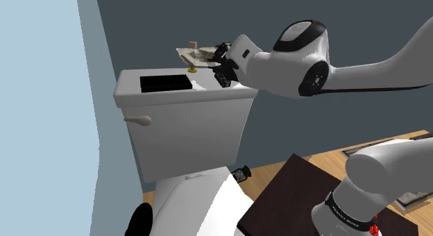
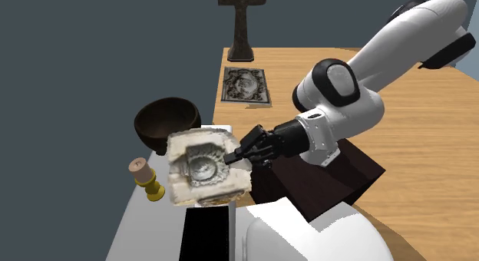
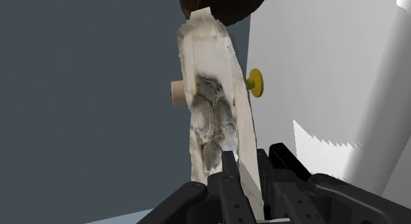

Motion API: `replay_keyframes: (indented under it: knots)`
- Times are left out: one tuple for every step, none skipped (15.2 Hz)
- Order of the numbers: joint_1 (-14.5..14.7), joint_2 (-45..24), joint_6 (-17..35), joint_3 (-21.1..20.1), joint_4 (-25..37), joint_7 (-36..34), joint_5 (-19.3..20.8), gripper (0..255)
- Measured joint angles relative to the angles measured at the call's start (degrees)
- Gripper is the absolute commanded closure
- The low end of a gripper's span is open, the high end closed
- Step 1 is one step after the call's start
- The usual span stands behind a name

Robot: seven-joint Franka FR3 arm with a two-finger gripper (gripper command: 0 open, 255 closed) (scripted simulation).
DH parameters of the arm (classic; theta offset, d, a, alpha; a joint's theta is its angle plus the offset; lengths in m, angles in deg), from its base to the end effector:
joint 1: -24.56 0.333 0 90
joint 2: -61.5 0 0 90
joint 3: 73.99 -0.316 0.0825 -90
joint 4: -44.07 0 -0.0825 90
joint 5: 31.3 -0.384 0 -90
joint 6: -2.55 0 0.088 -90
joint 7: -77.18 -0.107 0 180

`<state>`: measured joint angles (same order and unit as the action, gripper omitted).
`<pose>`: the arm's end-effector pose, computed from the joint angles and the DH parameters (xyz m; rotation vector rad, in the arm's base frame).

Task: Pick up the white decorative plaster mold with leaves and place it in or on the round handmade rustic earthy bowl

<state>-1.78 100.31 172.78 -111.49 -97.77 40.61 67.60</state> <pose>0.3868 0.1746 0.5031 1.4920 1.1794 0.9871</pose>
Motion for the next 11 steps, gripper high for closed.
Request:
replay_keyframes:
  knots:
    - [-0.1, 0.37, 0.54, 0.35, 0.17, 2.07, -1.91, 255]
    - [-0.09, 0.72, 1.02, 0.8, 0.26, 4.11, -3.72, 255]
    - [-0.02, 0.96, 1.35, 1.24, 0.35, 6.05, -5.4, 255]
    - [0.18, 1.12, 1.47, 1.57, 0.45, 8.08, -7.25, 255]
    - [0.53, 1.27, 1.67, 2.25, 0.56, 10.51, -9.31, 255]
    - [0.88, 1.2, 1.7, 2.86, 0.8, 12.71, -11.08, 255]
    - [1.47, 1.13, 1.5, 3.45, 0.99, 15.03, -13.04, 255]
    - [2.08, 1.22, 1.35, 4.06, 0.99, 16.85, -14.54, 255]
    - [2.74, 1.02, 1.05, 4.72, 1.27, 18.9, -16.16, 255]
    - [3.41, 0.86, 0.76, 5.39, 1.49, 20.76, -17.59, 255]
    - [4.24, 0.89, 0.44, 6.15, 1.54, 22.59, -19.03, 255]
